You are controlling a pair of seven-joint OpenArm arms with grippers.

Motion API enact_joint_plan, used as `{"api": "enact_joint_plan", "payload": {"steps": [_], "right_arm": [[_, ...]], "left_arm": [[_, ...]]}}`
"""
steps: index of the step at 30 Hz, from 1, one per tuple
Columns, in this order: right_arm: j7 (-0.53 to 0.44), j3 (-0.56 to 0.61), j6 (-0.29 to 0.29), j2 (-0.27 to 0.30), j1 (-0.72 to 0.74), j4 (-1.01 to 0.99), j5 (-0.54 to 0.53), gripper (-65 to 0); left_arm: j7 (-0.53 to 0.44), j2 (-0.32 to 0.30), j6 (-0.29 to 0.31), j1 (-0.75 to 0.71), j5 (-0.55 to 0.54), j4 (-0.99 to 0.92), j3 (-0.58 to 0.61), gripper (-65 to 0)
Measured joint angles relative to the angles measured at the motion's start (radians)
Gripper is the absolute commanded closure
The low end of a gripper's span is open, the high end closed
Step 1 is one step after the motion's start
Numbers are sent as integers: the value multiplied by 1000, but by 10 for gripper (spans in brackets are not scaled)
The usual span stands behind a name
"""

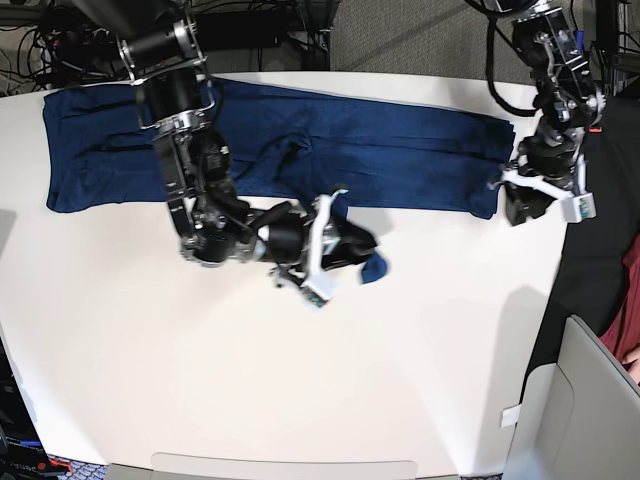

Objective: Fold the T-shirt properly
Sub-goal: 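Drag the sleeve cuff with the right gripper along the shirt body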

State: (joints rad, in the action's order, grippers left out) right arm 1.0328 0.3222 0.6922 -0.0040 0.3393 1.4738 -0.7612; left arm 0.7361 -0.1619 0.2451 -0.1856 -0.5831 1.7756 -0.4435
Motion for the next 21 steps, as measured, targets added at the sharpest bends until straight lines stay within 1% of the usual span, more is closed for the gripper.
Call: {"api": "enact_joint_plan", "payload": {"steps": [2,5,9,11,15,17,21], "right_arm": [[4,26,0,-43,-17,-3,-2,-100],[8,84,-1,-82,-26,-4,3,-100],[3,141,0,-150,-23,-5,-2,-101],[-6,149,4,-155,-17,-28,-13,-102],[-3,141,-7,-127,2,-87,14,-104],[3,142,-7,-130,2,-89,14,-131],[-5,141,0,-146,8,-82,-5,-259]], "left_arm": [[1,-1,1,-3,-1,0,-32,-248],[4,1,16,-16,-6,0,-77,-248],[14,1,1,-47,1,5,-115,-248],[14,1,8,-59,-5,24,-120,-248],[1,1,9,-86,-4,56,-121,-248],[2,1,8,-94,-4,61,-121,-250],[2,1,9,-97,-4,66,-121,-251]]}}
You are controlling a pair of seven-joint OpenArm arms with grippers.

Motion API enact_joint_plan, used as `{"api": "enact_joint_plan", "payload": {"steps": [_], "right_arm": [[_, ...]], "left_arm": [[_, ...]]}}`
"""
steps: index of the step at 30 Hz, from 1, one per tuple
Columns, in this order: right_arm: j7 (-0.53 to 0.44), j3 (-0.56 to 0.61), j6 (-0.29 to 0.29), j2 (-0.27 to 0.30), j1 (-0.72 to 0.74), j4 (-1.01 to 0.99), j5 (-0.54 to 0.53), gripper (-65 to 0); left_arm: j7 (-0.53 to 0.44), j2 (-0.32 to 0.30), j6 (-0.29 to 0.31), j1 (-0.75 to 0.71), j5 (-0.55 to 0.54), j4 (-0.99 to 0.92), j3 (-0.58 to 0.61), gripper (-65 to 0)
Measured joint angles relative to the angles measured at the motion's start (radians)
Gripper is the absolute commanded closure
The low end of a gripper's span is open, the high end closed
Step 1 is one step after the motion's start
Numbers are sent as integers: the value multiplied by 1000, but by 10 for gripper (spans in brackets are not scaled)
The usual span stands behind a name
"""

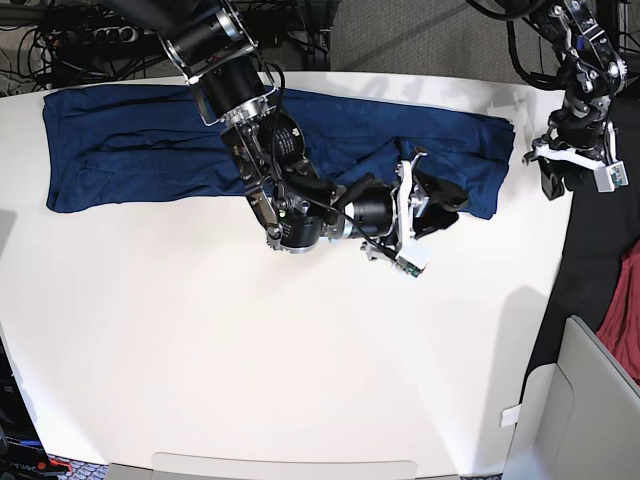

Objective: Fold the T-shirt properly

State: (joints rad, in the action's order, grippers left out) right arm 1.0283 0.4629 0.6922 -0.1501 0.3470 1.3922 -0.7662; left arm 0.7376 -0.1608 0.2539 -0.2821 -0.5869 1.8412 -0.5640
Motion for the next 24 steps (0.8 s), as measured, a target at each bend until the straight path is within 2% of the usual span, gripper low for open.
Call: {"api": "enact_joint_plan", "payload": {"steps": [2,4,6,9,12,15,18,24], "right_arm": [[2,-40,0,0,-6,2,3,-310],[4,-100,-2,5,-31,31,7,-321],[-6,-122,1,57,-56,71,-2,-321],[2,-194,-4,171,-106,123,10,-321],[11,-275,-10,267,-166,201,25,-321],[5,-335,-2,304,-214,265,0,-318],[1,-402,0,348,-277,320,0,-289],[8,-498,-3,425,-388,437,3,-250]], "left_arm": [[1,0,0,0,0,0,6,-262],[18,0,0,1,-1,0,9,-291],[71,-6,-1,5,0,0,35,-314],[233,-35,8,22,0,-1,97,-318],[291,-53,66,82,-41,-2,117,-318],[339,-55,111,107,-76,0,117,-317],[399,-53,109,118,-53,-18,116,-317],[384,-53,113,148,-71,-74,117,-317]]}}
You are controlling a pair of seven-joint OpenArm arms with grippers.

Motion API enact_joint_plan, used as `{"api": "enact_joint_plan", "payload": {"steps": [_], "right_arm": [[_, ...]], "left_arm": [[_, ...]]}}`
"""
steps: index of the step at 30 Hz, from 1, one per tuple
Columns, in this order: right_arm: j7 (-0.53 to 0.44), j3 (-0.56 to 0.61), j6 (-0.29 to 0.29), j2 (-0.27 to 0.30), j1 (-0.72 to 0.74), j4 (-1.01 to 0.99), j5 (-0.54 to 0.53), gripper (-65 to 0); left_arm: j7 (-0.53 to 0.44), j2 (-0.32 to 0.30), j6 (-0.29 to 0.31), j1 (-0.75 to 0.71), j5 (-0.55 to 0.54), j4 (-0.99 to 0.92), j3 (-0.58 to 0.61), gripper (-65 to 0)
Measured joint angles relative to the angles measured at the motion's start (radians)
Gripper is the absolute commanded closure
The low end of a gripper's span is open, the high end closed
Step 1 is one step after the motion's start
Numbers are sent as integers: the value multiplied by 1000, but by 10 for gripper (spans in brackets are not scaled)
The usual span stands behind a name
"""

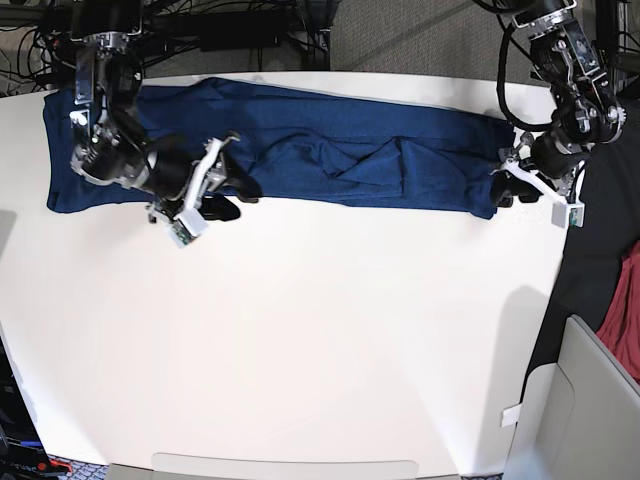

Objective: Fold the T-shirt properly

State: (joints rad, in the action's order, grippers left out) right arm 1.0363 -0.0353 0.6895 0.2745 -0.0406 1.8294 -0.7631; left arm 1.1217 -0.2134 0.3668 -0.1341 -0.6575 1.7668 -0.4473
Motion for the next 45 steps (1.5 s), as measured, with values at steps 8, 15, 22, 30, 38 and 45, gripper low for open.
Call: {"api": "enact_joint_plan", "payload": {"steps": [8,15,22,30,38,45], "right_arm": [[0,-103,3,42,-83,82,-3,-251],[0,-191,3,49,-123,126,-4,-251],[0,-226,3,49,-133,131,-3,-251],[0,-227,3,48,-133,132,-4,-251],[0,-274,3,47,-133,132,-5,-251],[1,-348,3,47,-169,144,-7,-251]], "left_arm": [[10,-1,0,-8,10,-78,1,-317],[4,-14,0,-10,8,-106,1,-317],[7,-13,0,-24,1,-132,2,-317],[2,-13,106,-38,-31,-132,80,-273],[9,7,186,-35,-31,-132,108,-133],[39,14,210,-24,-23,-133,-8,-18]]}}
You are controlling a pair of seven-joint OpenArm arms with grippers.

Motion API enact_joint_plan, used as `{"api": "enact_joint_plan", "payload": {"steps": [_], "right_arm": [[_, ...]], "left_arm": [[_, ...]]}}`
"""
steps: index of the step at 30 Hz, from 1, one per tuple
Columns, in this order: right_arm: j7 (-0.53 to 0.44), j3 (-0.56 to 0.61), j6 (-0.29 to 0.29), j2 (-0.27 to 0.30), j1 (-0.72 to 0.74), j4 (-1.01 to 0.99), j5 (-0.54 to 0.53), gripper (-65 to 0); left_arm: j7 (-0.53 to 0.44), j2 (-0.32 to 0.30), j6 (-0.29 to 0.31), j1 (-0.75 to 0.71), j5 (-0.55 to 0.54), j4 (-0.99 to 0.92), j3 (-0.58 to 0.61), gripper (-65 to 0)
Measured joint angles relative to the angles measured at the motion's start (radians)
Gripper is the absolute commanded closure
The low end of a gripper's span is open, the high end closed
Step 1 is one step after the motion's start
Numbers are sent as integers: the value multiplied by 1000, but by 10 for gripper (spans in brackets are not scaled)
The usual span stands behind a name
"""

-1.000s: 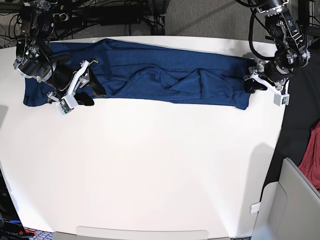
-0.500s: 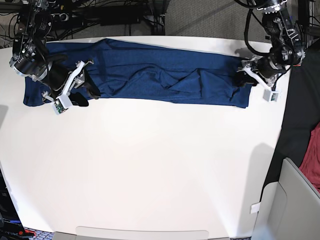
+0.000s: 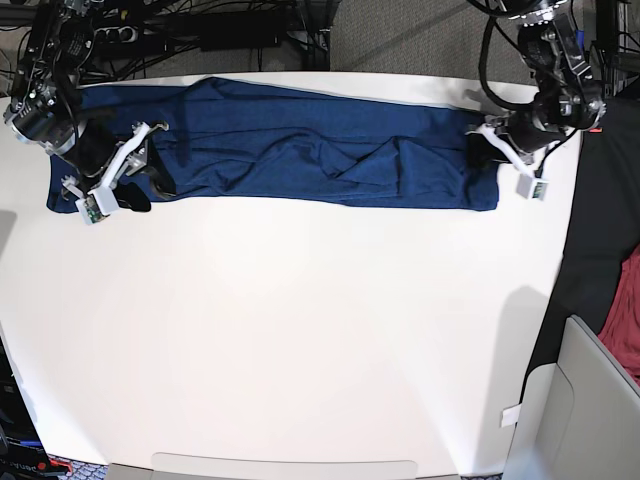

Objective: Fold the T-shirt properly

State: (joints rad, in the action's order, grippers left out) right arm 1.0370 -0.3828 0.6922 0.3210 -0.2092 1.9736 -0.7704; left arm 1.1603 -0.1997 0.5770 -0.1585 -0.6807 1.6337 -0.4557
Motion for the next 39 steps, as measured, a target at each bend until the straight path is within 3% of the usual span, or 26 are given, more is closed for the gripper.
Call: {"api": "enact_joint_plan", "payload": {"steps": [4,10,14,17,23,33,39], "right_arm": [[0,-32,0,0,-12,7,-3,-251],[-1,-51,0,0,-12,7,-3,-251],[-1,-51,0,0,-12,7,-3,-251],[0,-51,0,-1,-12,8,1,-251],[0,-52,0,0,-7,8,0,-251],[-1,-141,0,-3,-14,8,3,-251],[0,-147,0,-3,-14,8,3,-251]], "left_arm": [[-8,-7,-1,37,8,-2,-89,-18],[-2,-18,-3,62,14,-2,-129,-18],[122,-18,-2,66,16,69,-129,-18],[164,27,3,67,15,211,-110,-18],[220,116,4,70,-9,391,42,-18],[228,196,3,61,4,392,360,-18],[230,239,0,61,16,392,476,-18]]}}
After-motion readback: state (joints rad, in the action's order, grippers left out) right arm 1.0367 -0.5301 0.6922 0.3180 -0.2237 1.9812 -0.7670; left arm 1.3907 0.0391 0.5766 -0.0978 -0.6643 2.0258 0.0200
